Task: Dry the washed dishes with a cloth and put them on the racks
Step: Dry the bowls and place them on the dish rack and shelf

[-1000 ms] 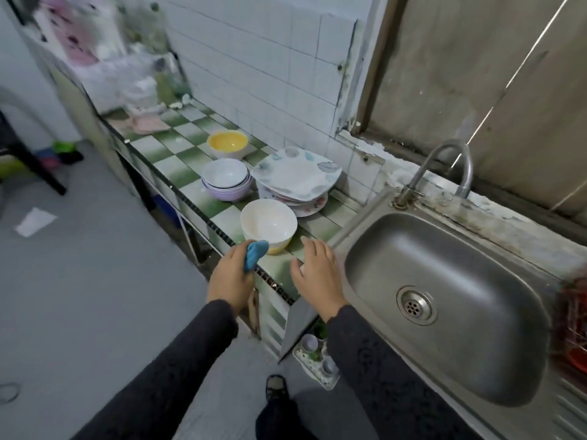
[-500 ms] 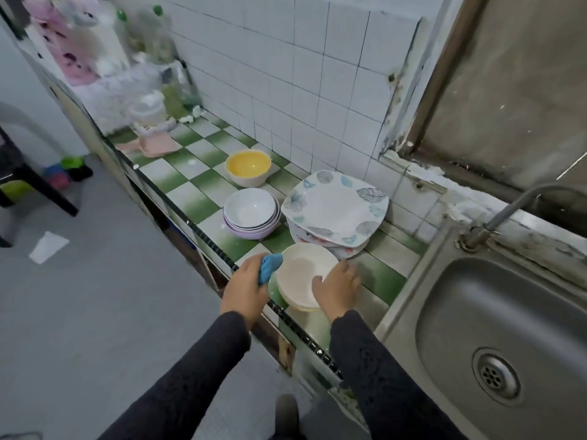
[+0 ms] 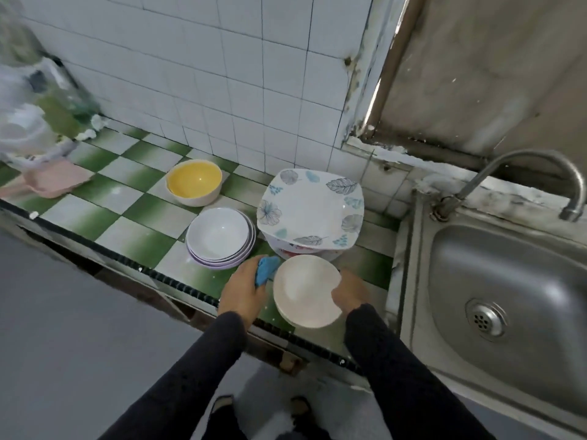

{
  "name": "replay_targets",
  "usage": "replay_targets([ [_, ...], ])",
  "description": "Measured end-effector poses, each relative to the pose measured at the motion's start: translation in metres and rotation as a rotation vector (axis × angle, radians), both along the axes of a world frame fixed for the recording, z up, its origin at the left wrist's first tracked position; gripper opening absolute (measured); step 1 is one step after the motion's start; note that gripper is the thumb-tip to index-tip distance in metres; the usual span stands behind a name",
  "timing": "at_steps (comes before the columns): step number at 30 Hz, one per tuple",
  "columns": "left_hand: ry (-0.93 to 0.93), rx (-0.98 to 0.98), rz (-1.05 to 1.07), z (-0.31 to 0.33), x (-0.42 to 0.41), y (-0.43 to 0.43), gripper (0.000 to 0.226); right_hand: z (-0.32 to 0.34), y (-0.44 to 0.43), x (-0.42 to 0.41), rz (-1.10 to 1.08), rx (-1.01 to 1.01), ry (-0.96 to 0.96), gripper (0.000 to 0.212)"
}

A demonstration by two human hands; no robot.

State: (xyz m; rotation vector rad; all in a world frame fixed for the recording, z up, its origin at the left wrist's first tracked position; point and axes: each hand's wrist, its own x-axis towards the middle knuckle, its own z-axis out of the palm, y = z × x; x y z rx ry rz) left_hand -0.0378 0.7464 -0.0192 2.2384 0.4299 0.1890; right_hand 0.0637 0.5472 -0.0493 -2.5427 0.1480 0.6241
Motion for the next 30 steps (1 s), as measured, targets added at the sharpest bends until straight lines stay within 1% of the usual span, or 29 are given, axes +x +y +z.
replay_targets([
  [2, -0.002, 0.012, -0.079, 0.001, 0.005, 0.017, 0.041, 0.008, 0.005, -0.005, -0.025, 0.027, 0.019, 0.035],
  [5, -0.026, -0.006, -0.193, 0.002, 0.015, 0.039, 0.040, 0.021, 0.012, -0.009, -0.071, 0.015, 0.030, 0.041],
  [9, -0.040, 0.039, -0.301, 0.001, 0.022, 0.062, 0.041, 0.030, 0.021, -0.017, -0.142, -0.038, -0.007, 0.037],
  [12, -0.049, 0.016, -0.375, 0.003, 0.020, 0.076, 0.042, 0.034, 0.030, -0.026, -0.191, -0.047, -0.061, 0.044],
  [17, -0.046, -0.005, -0.435, -0.003, 0.023, 0.094, 0.040, 0.033, 0.049, -0.037, -0.236, -0.042, -0.079, 0.037],
  [21, 0.018, -0.012, -0.392, -0.010, 0.027, 0.098, 0.036, 0.022, 0.064, -0.050, -0.310, 0.038, -0.024, 0.045],
  [24, 0.066, -0.010, -0.407, -0.016, 0.026, 0.102, 0.037, 0.013, 0.067, -0.056, -0.407, 0.113, 0.027, 0.037],
  [25, 0.072, -0.002, -0.414, -0.017, 0.027, 0.103, 0.039, 0.011, 0.068, -0.056, -0.431, 0.129, 0.031, 0.035],
  [28, 0.080, 0.048, -0.449, -0.020, 0.030, 0.108, 0.049, 0.008, 0.070, -0.056, -0.504, 0.200, 0.055, 0.040],
  [30, 0.119, 0.099, -0.489, -0.024, 0.030, 0.111, 0.057, 0.007, 0.073, -0.056, -0.543, 0.253, 0.072, 0.042],
])
